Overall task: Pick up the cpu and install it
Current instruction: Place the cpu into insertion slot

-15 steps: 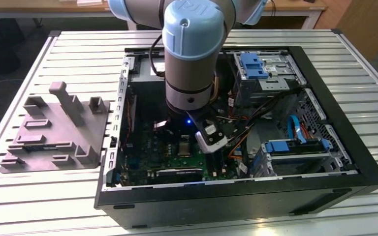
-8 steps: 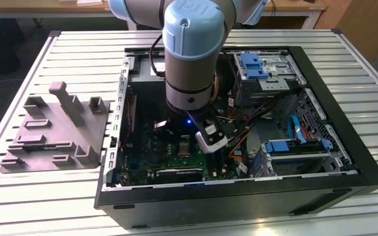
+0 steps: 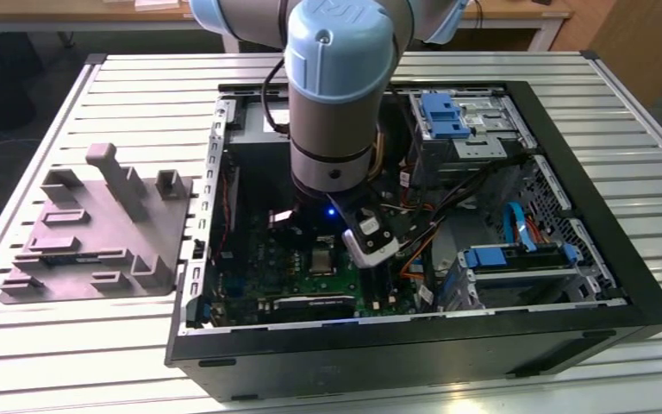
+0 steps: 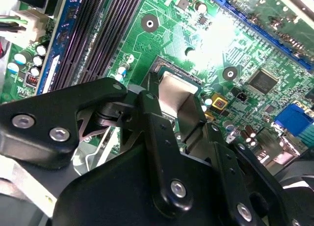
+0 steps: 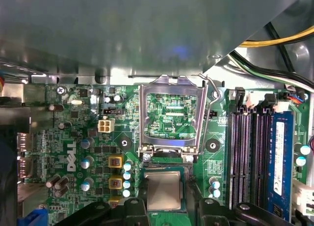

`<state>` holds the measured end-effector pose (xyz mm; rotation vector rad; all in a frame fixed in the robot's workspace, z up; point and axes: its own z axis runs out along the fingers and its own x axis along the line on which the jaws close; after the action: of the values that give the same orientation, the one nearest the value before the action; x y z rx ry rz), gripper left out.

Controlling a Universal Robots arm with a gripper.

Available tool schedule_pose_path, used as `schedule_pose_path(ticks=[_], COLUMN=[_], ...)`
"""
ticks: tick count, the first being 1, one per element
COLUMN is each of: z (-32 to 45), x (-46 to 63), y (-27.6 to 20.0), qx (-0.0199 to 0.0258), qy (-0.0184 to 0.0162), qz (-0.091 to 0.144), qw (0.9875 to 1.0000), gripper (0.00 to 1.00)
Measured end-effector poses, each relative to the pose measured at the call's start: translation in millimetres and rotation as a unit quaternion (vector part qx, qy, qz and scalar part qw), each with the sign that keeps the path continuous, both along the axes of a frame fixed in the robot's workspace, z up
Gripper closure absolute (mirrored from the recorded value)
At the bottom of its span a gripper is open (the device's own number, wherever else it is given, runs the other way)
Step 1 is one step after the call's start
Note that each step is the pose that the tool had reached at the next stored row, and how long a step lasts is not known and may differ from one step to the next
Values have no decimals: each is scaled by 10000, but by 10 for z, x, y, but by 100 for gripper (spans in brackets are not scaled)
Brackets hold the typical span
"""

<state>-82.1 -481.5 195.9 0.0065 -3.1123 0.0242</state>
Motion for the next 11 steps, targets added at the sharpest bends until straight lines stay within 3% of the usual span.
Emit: schedule_pose_path(ticks=[11], z=[8], x=[35], y=[0], qx=[-1], qy=[30], qz=[0], qw=[10000], gripper=[57])
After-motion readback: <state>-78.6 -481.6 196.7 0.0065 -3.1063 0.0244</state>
